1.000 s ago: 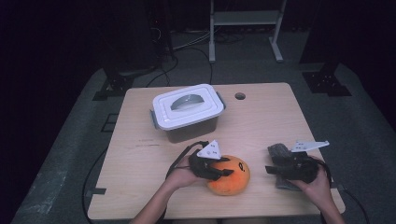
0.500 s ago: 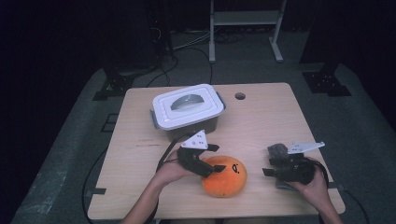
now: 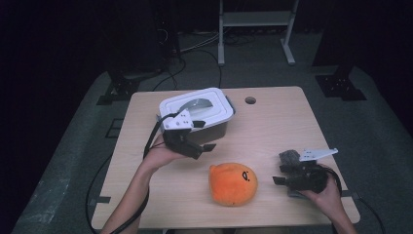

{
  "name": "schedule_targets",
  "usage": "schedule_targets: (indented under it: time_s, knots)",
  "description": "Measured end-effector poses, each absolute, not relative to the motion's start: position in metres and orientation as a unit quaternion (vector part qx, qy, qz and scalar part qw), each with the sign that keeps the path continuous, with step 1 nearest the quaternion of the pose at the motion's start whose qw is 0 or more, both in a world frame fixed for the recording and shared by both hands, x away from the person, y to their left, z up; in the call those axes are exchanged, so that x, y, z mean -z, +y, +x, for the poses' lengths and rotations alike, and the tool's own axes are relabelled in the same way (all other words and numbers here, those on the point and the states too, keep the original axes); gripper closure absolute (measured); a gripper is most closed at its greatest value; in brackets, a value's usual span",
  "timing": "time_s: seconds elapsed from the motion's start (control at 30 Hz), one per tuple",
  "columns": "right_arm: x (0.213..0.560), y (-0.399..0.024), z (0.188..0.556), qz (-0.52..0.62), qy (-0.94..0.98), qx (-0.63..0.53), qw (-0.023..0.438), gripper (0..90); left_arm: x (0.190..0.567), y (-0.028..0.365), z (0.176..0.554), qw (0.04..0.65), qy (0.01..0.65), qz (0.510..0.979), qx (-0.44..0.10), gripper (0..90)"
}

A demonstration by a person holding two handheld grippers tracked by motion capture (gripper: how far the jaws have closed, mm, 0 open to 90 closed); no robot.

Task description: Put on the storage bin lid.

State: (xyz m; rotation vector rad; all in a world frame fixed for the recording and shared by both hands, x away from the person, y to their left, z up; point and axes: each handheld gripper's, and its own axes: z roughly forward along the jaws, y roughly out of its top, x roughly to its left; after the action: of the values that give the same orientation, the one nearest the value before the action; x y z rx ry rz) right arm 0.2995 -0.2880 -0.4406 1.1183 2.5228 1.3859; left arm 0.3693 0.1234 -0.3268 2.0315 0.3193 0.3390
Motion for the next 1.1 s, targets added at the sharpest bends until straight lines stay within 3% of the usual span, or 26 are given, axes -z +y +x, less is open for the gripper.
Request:
schedule_targets:
  time_s: [0.5,0.57,0.8,1.1]
  knots:
    - [0.441,-0.289,0.302,0.357,0.817,-0.452,0.026,34.7,0.319,0.144,0.43,0.495,0.168,0.839,-0.15,15.3]
    - [0.442,-0.289,0.302,0.357,0.818,-0.45,0.026,34.7,0.318,0.146,0.437,0.496,0.17,0.838,-0.149,21.3]
    - [0.441,-0.289,0.302,0.357,0.817,-0.453,0.023,34.7,0.314,0.146,0.463,0.483,0.185,0.84,-0.162,19.4]
    - [0.441,-0.29,0.303,0.353,0.818,-0.454,0.023,34.8,0.319,0.145,0.487,0.459,0.191,0.851,-0.17,28.7]
